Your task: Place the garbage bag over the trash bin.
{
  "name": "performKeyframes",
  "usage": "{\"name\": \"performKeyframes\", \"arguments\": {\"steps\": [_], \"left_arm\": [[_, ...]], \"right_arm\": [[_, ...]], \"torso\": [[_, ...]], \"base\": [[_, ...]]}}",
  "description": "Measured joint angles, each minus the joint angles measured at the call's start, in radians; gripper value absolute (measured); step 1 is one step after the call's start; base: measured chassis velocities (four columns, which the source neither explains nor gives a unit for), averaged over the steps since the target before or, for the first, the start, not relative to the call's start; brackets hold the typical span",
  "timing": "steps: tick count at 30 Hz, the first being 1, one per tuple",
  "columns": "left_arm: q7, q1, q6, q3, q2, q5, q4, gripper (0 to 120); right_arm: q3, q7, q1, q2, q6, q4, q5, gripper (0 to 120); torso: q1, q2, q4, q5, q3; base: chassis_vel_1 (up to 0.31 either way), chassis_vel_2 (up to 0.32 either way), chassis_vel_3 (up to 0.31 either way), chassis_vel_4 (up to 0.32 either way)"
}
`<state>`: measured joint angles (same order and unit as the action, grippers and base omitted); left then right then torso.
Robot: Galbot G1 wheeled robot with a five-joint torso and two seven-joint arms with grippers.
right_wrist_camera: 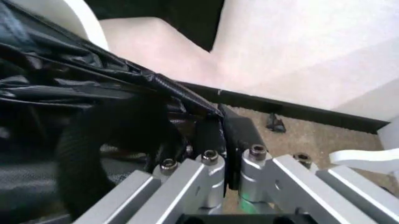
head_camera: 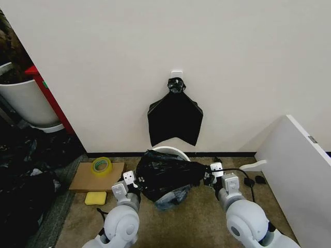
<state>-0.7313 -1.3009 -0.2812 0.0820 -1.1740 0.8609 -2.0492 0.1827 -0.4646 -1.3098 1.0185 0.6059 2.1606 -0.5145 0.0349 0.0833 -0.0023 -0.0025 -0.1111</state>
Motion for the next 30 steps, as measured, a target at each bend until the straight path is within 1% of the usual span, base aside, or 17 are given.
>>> {"name": "performKeyframes", "arguments": {"steps": [7, 11, 12, 14, 15, 16, 19, 20, 21, 24, 25, 26, 29, 30], "left_arm": [[0.000, -0.002, 0.000, 0.001, 0.003, -0.004, -0.004, 1], [0.000, -0.002, -0.002, 0.001, 0.005, -0.011, -0.009, 1], [0.000, -0.001, -0.004, 0.001, 0.007, -0.013, -0.012, 1], [0.002, -0.001, -0.007, 0.002, 0.011, -0.016, -0.015, 1], [0.004, -0.001, -0.009, 0.002, 0.015, -0.019, -0.017, 1], [0.004, -0.001, -0.009, 0.002, 0.015, -0.019, -0.017, 1], [0.007, 0.000, -0.015, 0.003, 0.019, -0.023, -0.018, 1], [0.008, -0.001, -0.017, 0.005, 0.021, -0.027, -0.019, 1], [0.008, -0.001, -0.017, 0.005, 0.021, -0.027, -0.019, 1], [0.012, -0.002, -0.021, 0.007, 0.024, -0.036, -0.024, 1], [0.013, -0.002, -0.021, 0.007, 0.025, -0.038, -0.025, 1], [0.013, -0.002, -0.021, 0.007, 0.025, -0.038, -0.025, 1], [0.015, -0.003, -0.026, 0.010, 0.031, -0.041, -0.030, 1], [0.015, -0.003, -0.026, 0.010, 0.031, -0.041, -0.030, 1]], "right_arm": [[-0.008, 0.004, -0.007, -0.003, -0.024, -0.001, 0.004, 0], [-0.013, 0.040, -0.030, -0.008, -0.039, 0.030, 0.034, 1], [-0.015, 0.060, -0.047, -0.012, -0.049, 0.045, 0.063, 8], [-0.016, 0.092, -0.074, -0.020, -0.067, 0.065, 0.107, 15], [-0.014, 0.125, -0.097, -0.027, -0.087, 0.085, 0.147, 21], [-0.014, 0.125, -0.097, -0.027, -0.087, 0.085, 0.147, 21], [-0.010, 0.193, -0.142, -0.045, -0.125, 0.127, 0.217, 33], [-0.006, 0.226, -0.163, -0.058, -0.139, 0.153, 0.242, 39], [-0.006, 0.226, -0.163, -0.058, -0.139, 0.153, 0.242, 39], [0.014, 0.292, -0.194, -0.083, -0.156, 0.205, 0.285, 51], [0.018, 0.298, -0.198, -0.087, -0.156, 0.212, 0.288, 56], [0.018, 0.298, -0.198, -0.087, -0.156, 0.212, 0.288, 56], [0.041, 0.304, -0.196, -0.097, -0.155, 0.212, 0.320, 71], [0.041, 0.304, -0.196, -0.097, -0.155, 0.212, 0.320, 71]], "torso": [[0.000, 0.000, 0.0000, 0.0001, 0.000], [0.000, 0.000, 0.0001, 0.0000, 0.000], [0.000, 0.000, 0.0000, -0.0001, 0.000], [0.000, 0.000, 0.0000, 0.0000, 0.000], [0.000, 0.000, 0.0001, 0.0000, 0.000], [0.000, 0.000, 0.0001, 0.0000, 0.000], [0.000, 0.000, -0.0001, -0.0001, 0.000], [0.000, 0.000, 0.0000, -0.0001, 0.000], [0.000, 0.000, 0.0000, -0.0001, 0.000], [0.000, 0.000, 0.0000, -0.0001, 0.000], [0.000, 0.000, 0.0000, -0.0002, 0.000], [0.000, 0.000, 0.0000, -0.0002, 0.000], [0.000, 0.000, 0.0000, -0.0001, 0.000], [0.000, 0.000, 0.0000, -0.0001, 0.000]], "base": [[0.000, 0.000, 0.000, 0.000], [0.000, 0.000, 0.000, 0.000], [0.000, 0.000, 0.000, 0.000], [0.000, 0.000, 0.000, 0.000], [0.000, 0.000, 0.000, 0.000], [0.000, 0.000, 0.000, 0.000], [0.000, 0.000, 0.000, 0.000], [0.000, 0.000, 0.000, 0.000], [0.000, 0.000, 0.000, 0.000], [0.000, 0.000, 0.000, 0.000], [0.000, 0.000, 0.000, 0.000], [0.000, 0.000, 0.000, 0.000], [0.000, 0.000, 0.000, 0.000], [0.000, 0.000, 0.000, 0.000]]}}
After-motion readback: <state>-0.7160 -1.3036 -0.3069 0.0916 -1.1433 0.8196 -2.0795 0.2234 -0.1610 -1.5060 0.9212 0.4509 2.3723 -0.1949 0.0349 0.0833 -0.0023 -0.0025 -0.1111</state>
